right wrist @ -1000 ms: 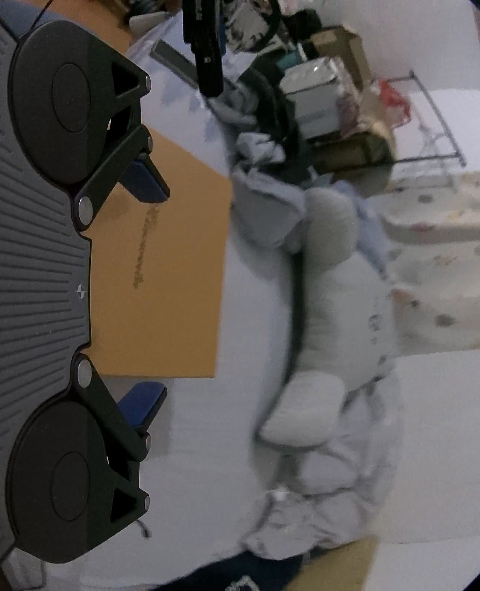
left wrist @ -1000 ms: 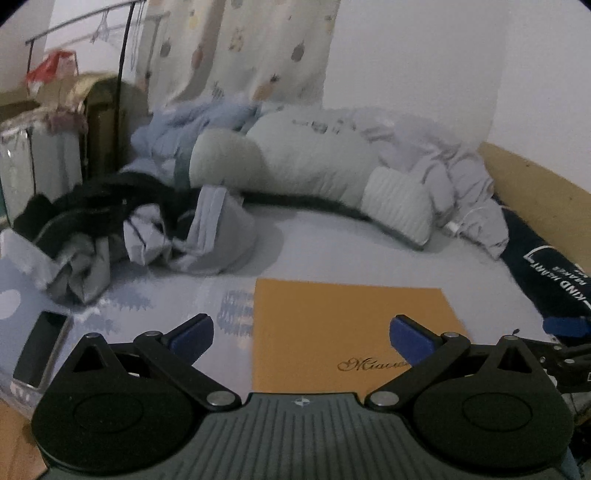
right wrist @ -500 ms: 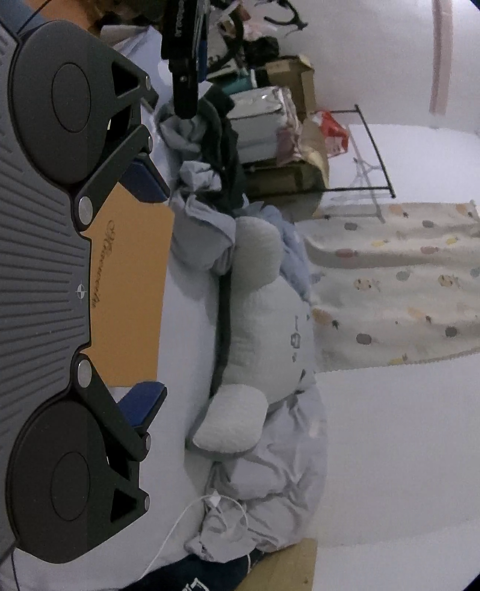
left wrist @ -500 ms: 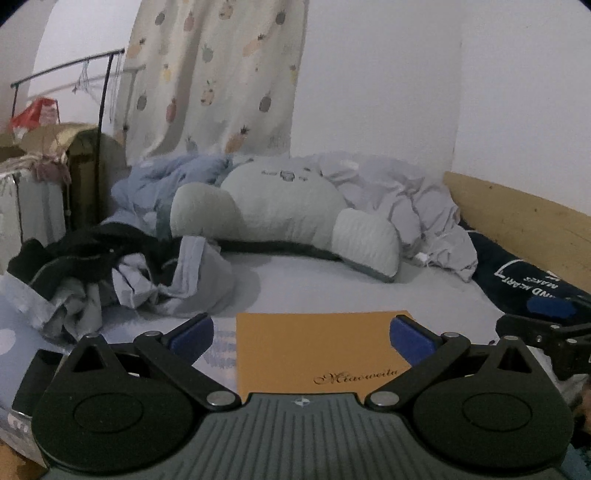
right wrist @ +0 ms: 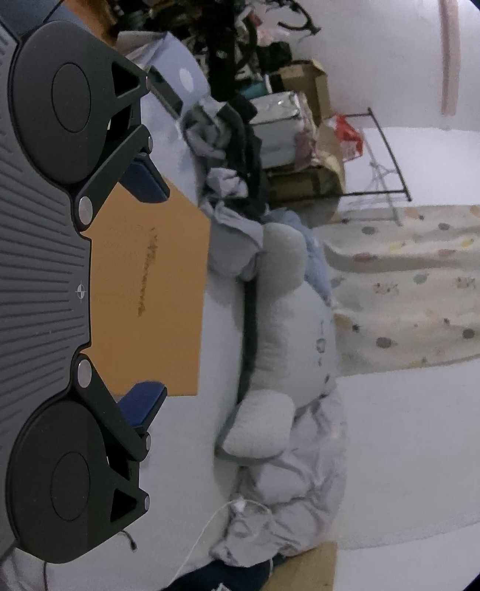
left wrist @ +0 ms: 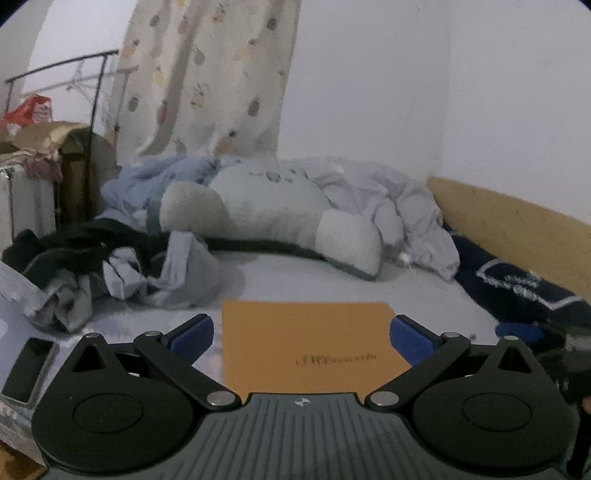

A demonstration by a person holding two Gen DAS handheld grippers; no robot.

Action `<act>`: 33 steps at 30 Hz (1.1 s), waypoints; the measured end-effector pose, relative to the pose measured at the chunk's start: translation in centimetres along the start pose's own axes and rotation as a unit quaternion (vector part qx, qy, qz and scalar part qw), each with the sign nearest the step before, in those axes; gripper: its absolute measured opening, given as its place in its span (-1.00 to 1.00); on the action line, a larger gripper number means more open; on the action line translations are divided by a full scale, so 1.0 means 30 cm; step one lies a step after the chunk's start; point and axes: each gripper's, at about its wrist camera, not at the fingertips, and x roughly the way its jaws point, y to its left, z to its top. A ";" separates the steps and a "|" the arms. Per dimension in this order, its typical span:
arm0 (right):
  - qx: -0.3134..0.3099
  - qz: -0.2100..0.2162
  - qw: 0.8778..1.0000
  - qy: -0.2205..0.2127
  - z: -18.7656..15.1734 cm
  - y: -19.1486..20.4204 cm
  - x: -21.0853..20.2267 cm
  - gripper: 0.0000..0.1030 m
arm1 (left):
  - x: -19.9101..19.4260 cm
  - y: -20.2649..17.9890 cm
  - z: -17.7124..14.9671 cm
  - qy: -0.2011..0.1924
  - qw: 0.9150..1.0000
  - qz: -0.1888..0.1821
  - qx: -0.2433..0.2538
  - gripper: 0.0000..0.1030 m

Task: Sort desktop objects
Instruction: 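Open both tools and pull them back from the orange box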

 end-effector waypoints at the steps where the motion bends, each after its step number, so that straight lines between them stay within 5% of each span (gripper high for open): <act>1: -0.002 -0.001 1.000 -0.001 -0.003 0.004 -0.001 1.00 | 0.006 -0.002 -0.006 0.006 1.000 0.001 0.006 1.00; 33: -0.001 0.016 1.000 0.011 -0.027 0.047 0.002 1.00 | 0.020 -0.001 -0.043 0.015 0.999 0.004 0.032 1.00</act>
